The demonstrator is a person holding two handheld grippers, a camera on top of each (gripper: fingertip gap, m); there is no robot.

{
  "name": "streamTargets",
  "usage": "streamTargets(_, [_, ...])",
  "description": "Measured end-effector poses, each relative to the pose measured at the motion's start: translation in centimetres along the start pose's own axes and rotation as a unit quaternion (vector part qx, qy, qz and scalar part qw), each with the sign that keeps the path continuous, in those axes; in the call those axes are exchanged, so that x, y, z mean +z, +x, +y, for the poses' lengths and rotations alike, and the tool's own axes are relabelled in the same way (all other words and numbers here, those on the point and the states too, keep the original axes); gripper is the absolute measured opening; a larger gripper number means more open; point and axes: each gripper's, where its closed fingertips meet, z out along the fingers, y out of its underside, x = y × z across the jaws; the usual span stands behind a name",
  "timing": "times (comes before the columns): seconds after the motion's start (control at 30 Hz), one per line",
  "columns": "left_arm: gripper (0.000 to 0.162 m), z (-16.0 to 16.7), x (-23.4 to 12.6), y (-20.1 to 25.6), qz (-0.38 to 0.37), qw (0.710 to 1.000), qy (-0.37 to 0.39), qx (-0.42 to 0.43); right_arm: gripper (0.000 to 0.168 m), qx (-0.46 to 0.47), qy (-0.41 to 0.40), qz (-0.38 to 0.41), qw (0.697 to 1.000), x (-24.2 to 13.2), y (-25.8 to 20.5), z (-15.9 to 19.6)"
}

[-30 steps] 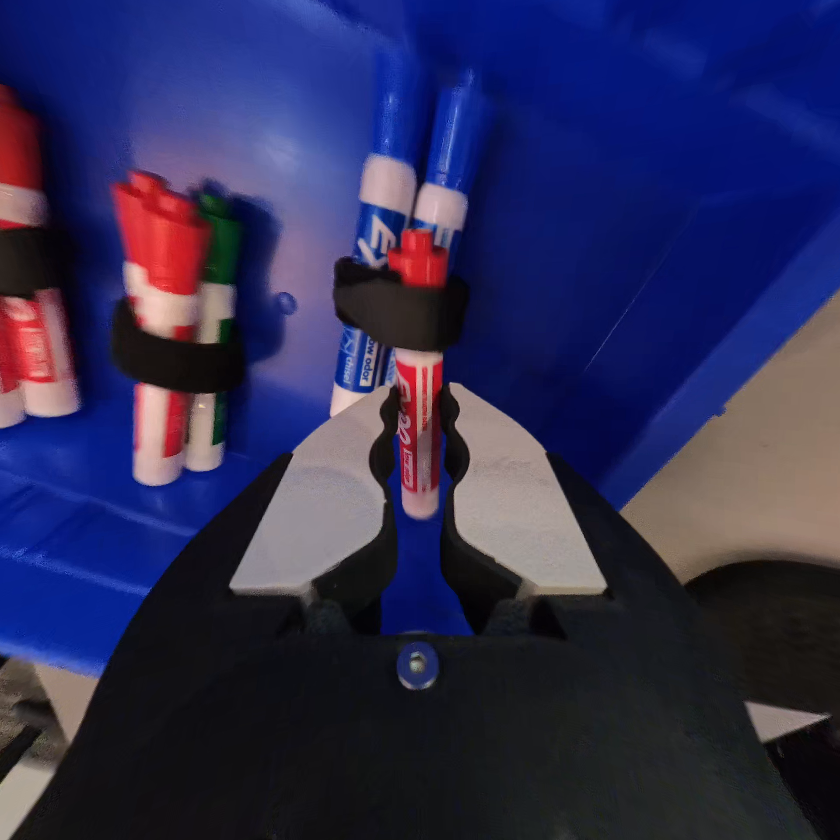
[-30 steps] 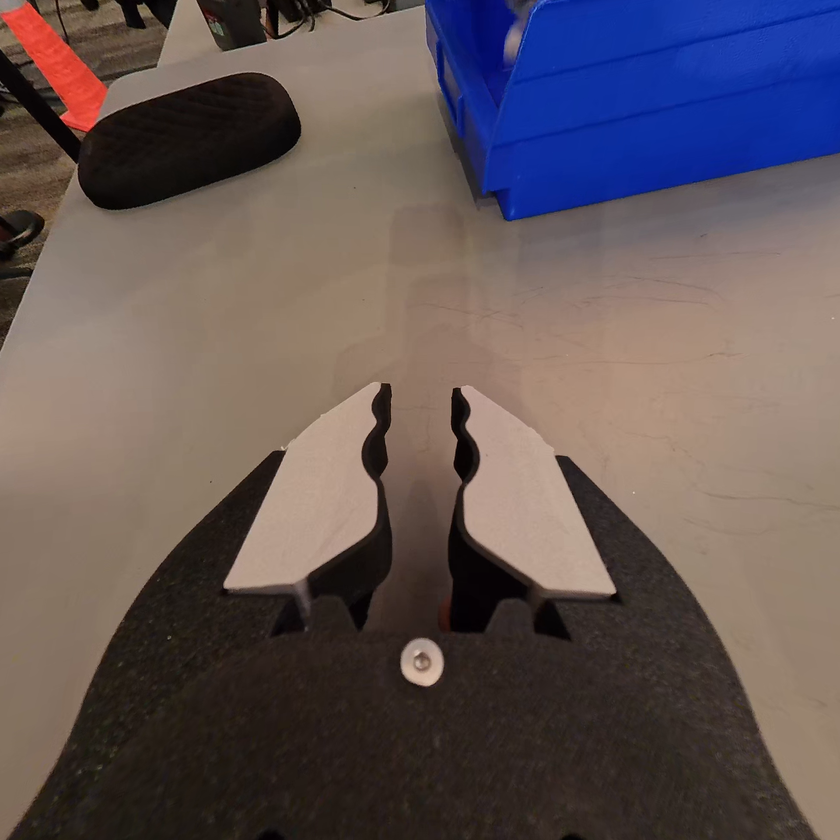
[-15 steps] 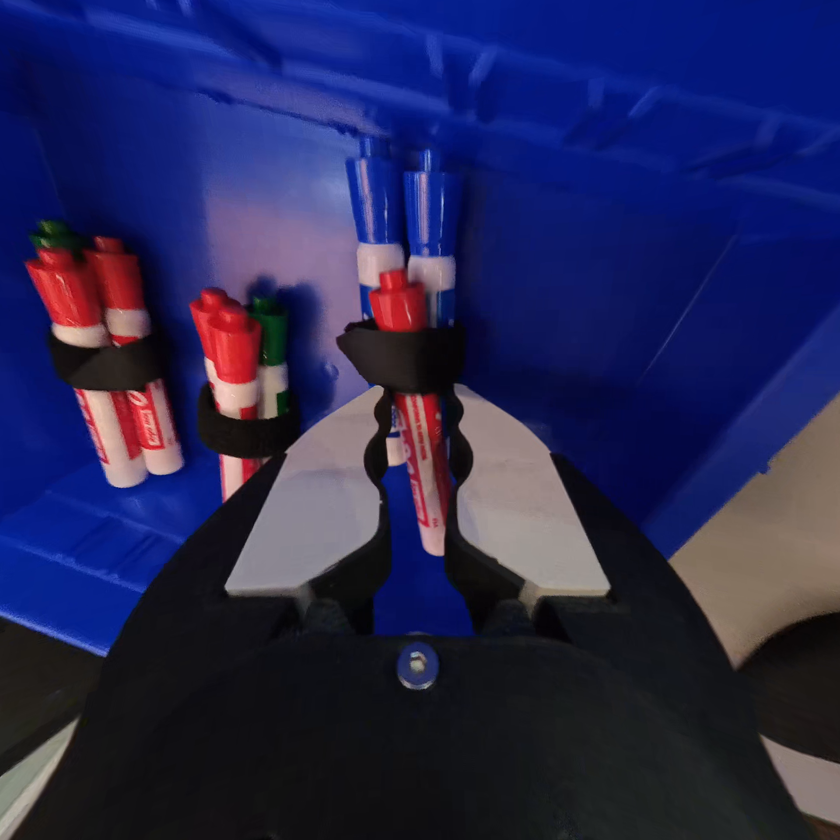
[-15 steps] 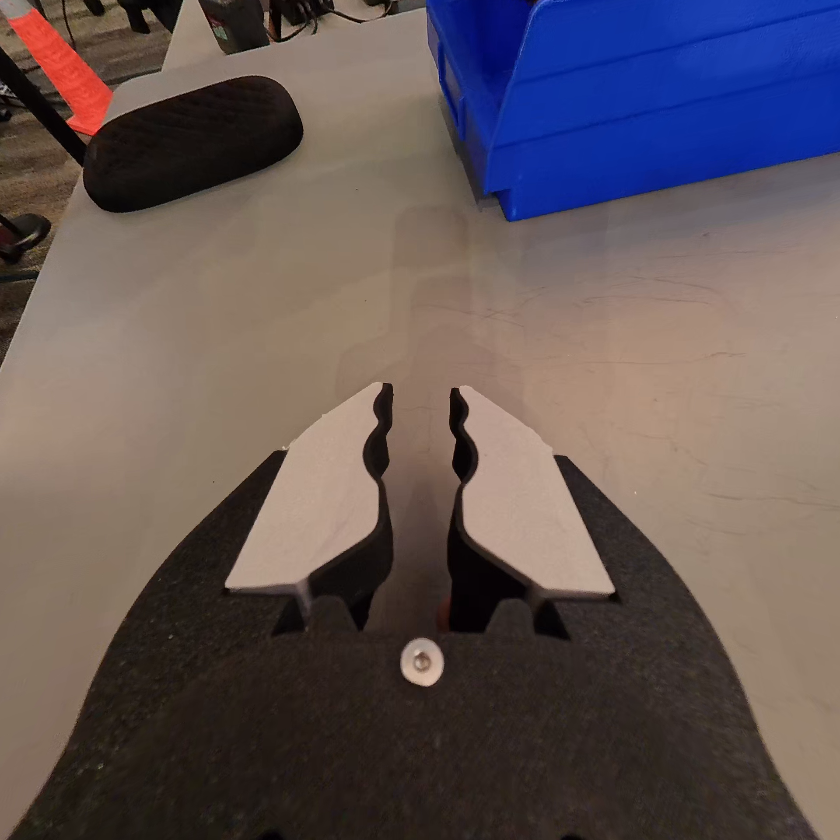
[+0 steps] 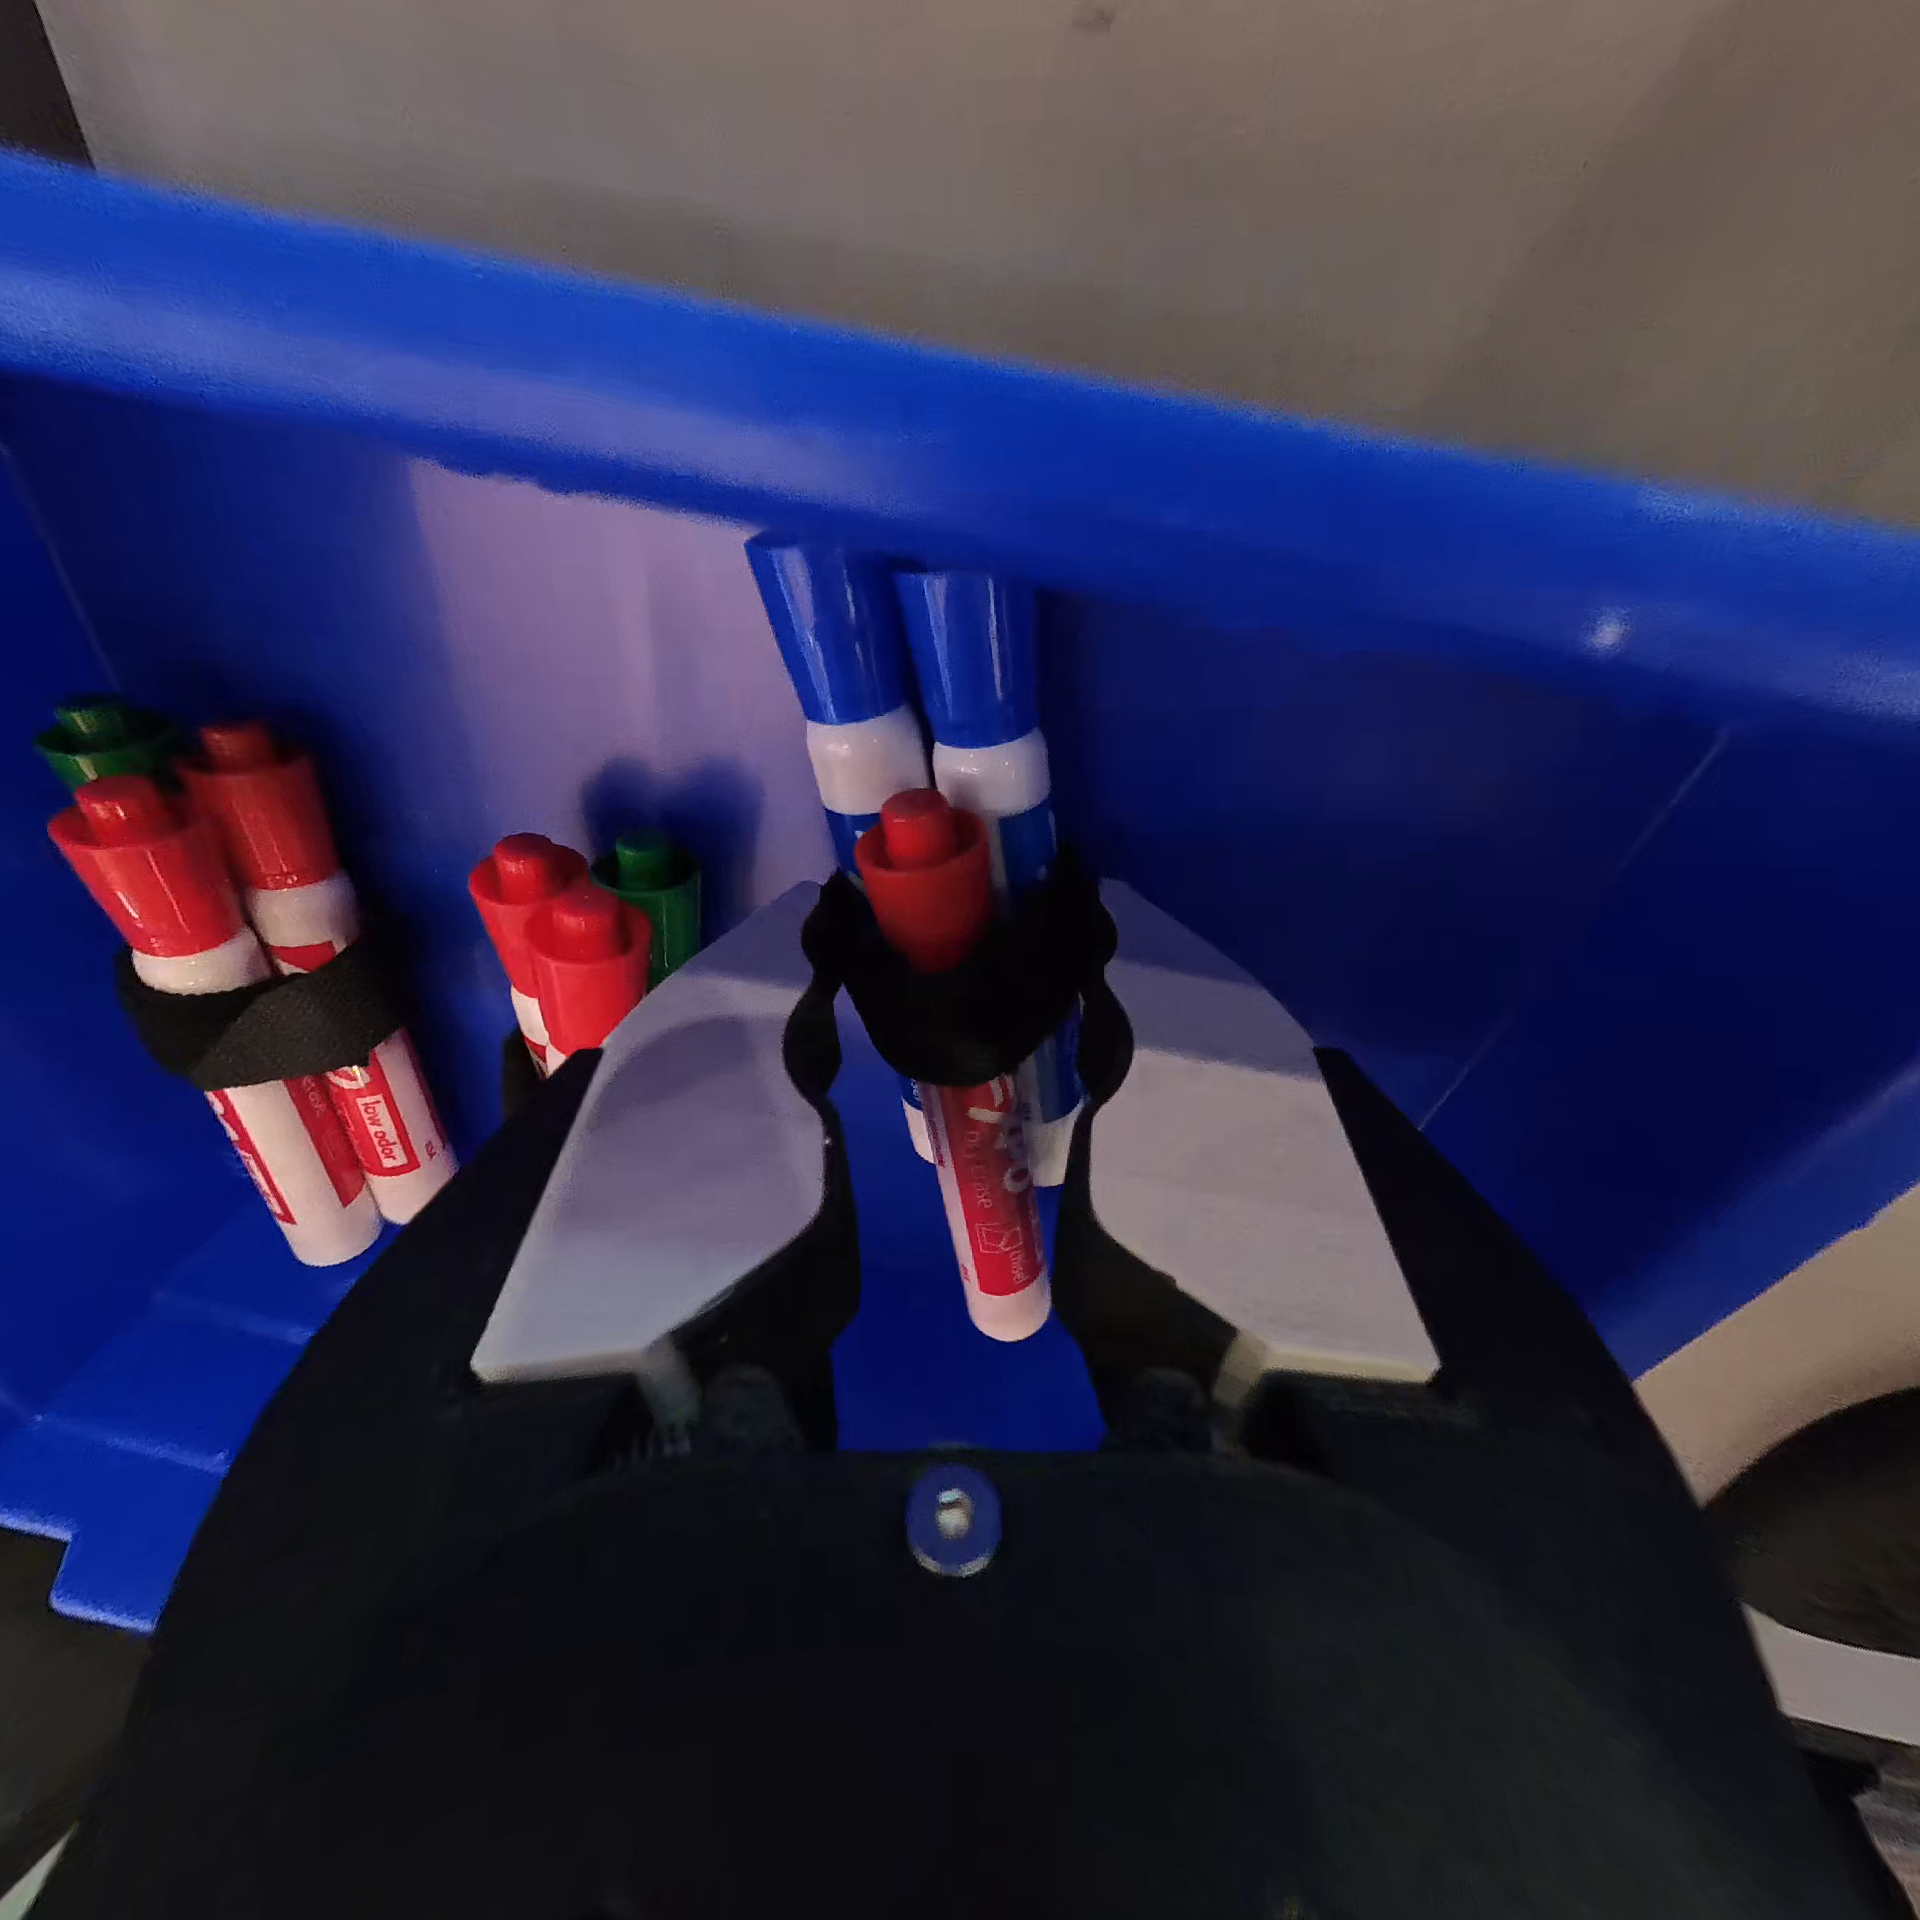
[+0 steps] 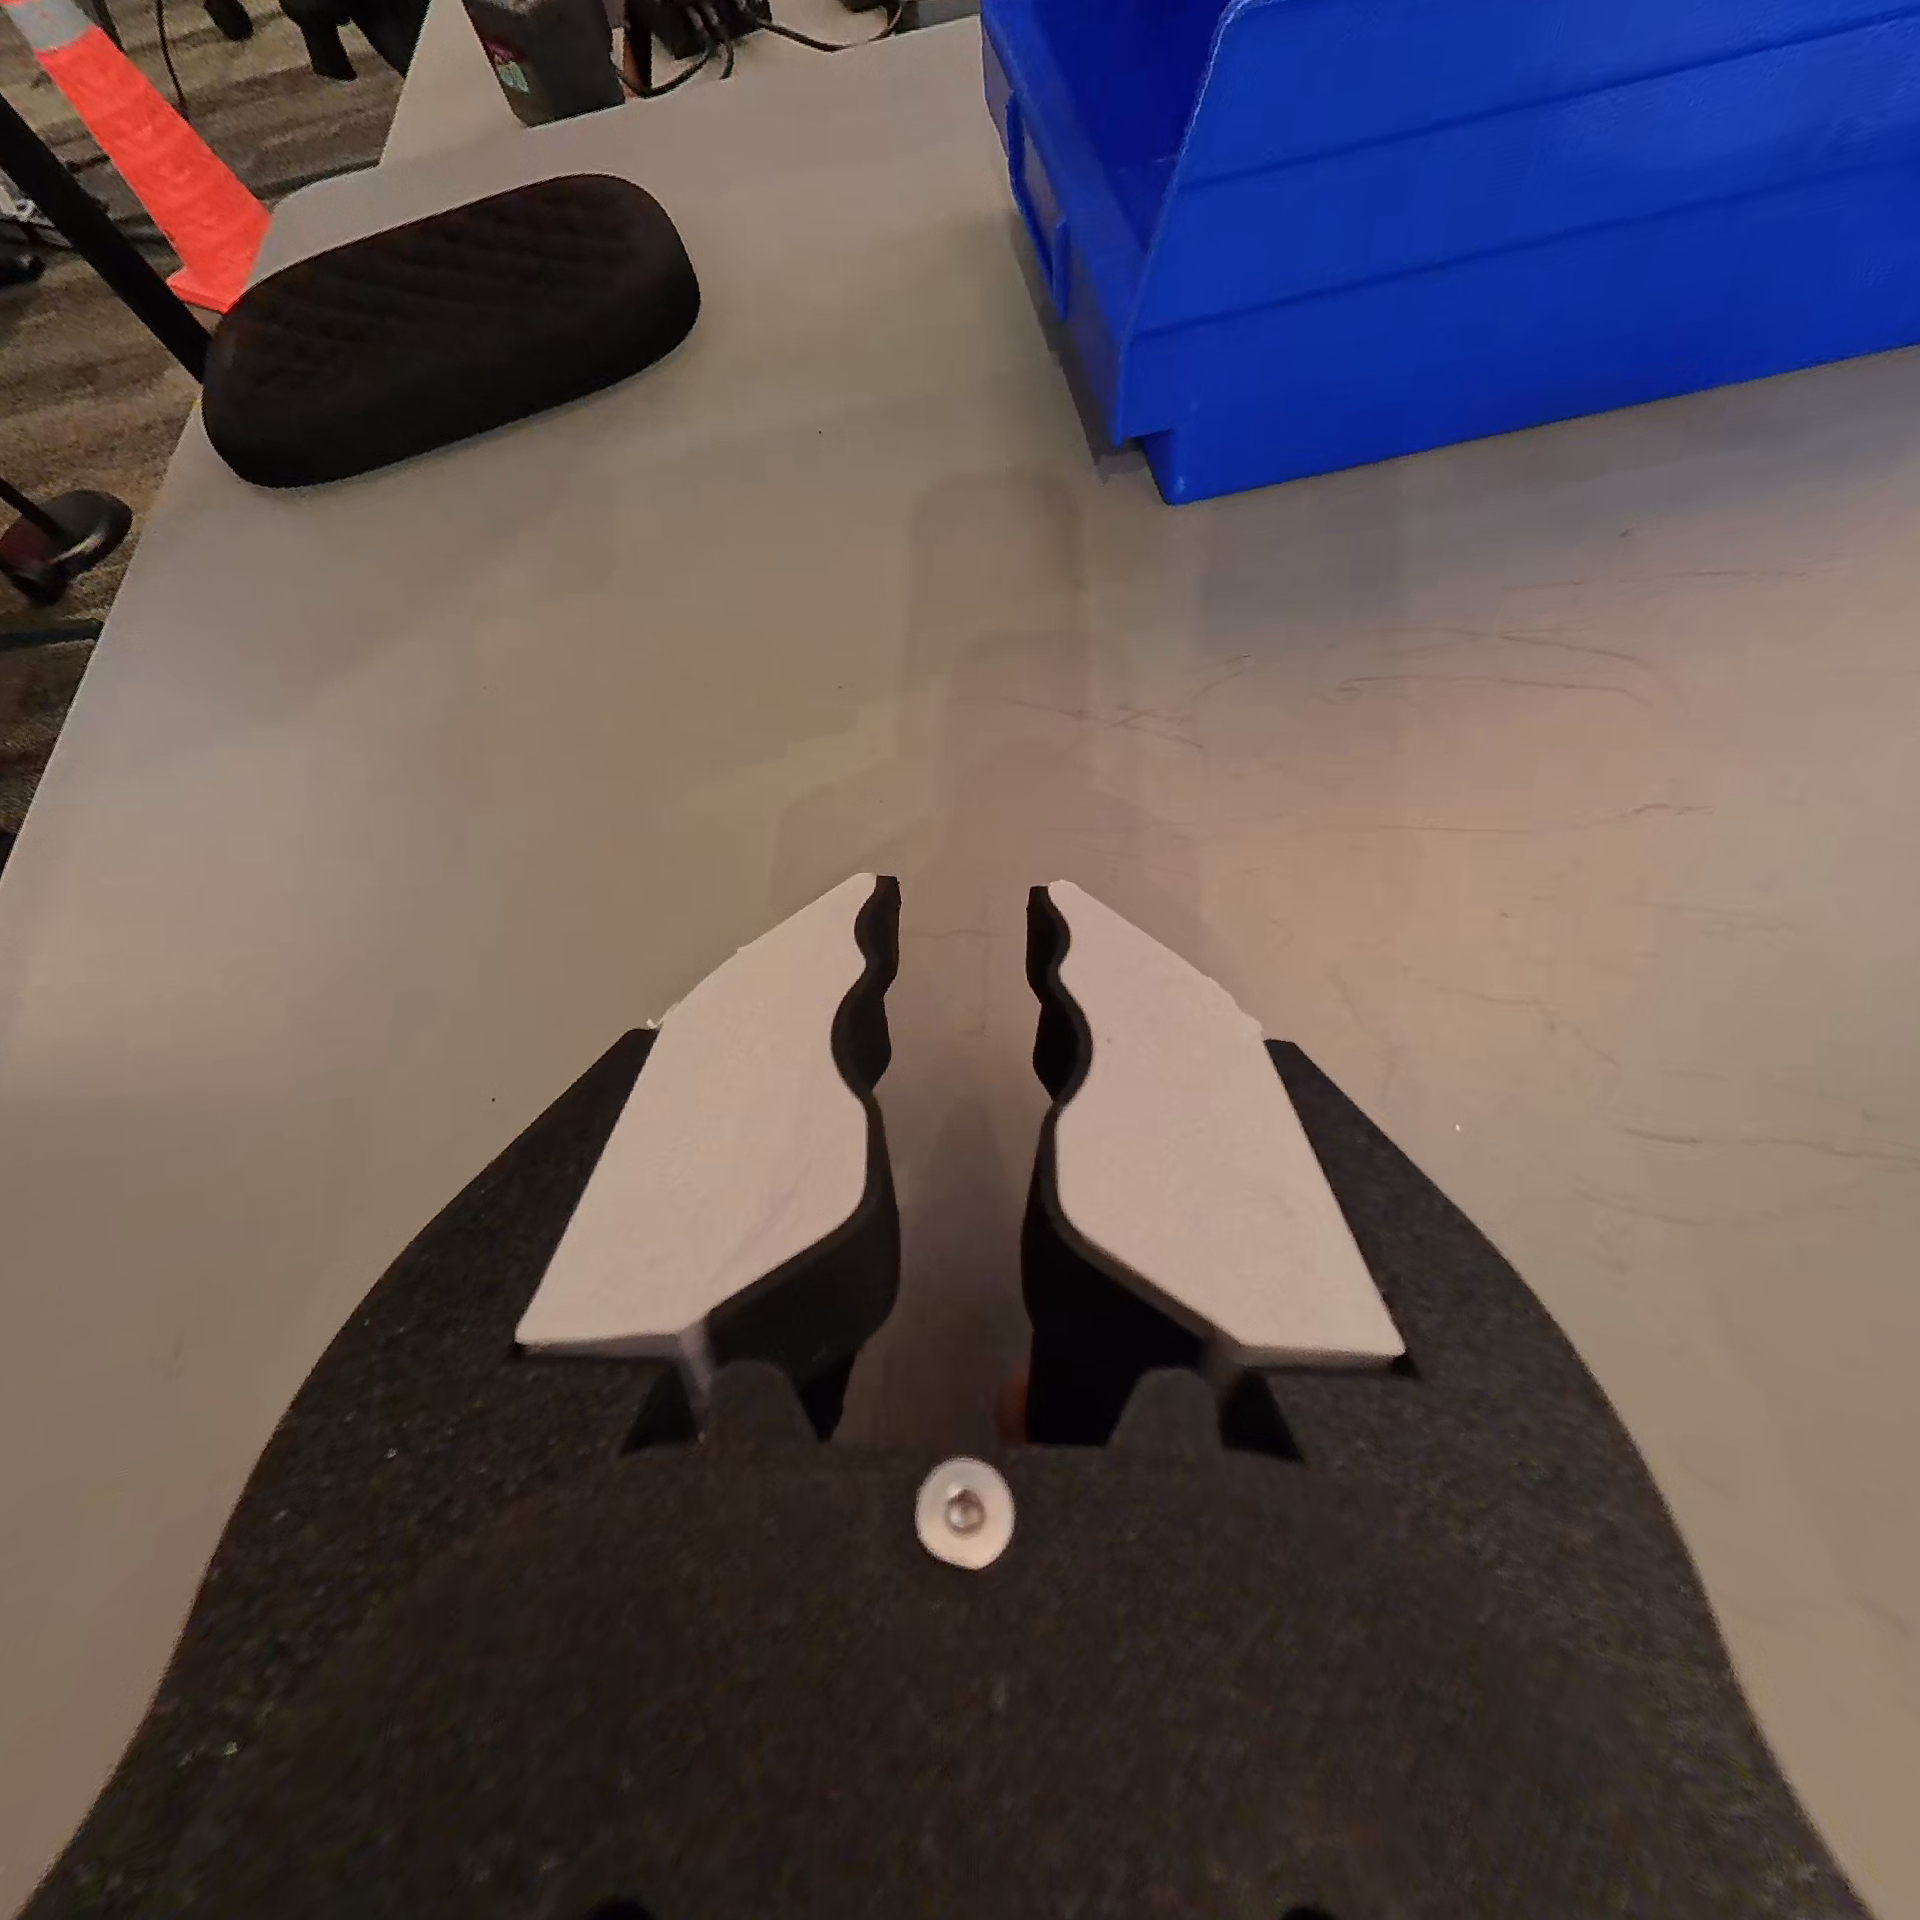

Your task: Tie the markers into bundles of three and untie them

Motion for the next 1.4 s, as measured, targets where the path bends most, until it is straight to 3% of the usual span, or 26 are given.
streamTargets(0.53, [0.041, 1.7, -1.9, 1.2, -0.012, 0.999, 0.010, -0.030, 0.023, 0.003, 0.001, -0.002, 1.000, 0.0, 0.0, 0.0])
streamTargets(0.73, [0.042, 2.9, -6.8, 1.4, -0.041, 0.997, 0.028, -0.059, 0.024, 0.007, 0.006, -0.005, 1.000, -0.1, 0.0, -0.1])
streamTargets(0.83, [0.042, 2.1, -10.5, 2.1, -0.053, 0.993, 0.071, -0.080, 0.025, 0.012, 0.016, -0.010, 1.000, -0.3, 0.0, -0.3])
streamTargets(1.03, [0.041, -3.3, -16.9, 5.5, -0.041, 0.962, 0.235, -0.131, 0.026, 0.042, 0.044, -0.018, 0.998, -1.4, 0.7, -0.7])
streamTargets(1.2, [0.041, -10.7, -19.8, 9.5, -0.013, 0.916, 0.374, -0.144, 0.026, 0.071, 0.058, -0.008, 0.996, -3.4, 1.9, 0.0])
streamTargets(1.4, [0.041, -18.3, -17.0, 14.6, 0.034, 0.883, 0.450, -0.127, 0.026, 0.093, 0.071, 0.031, 0.993, -6.8, 4.3, 1.7])
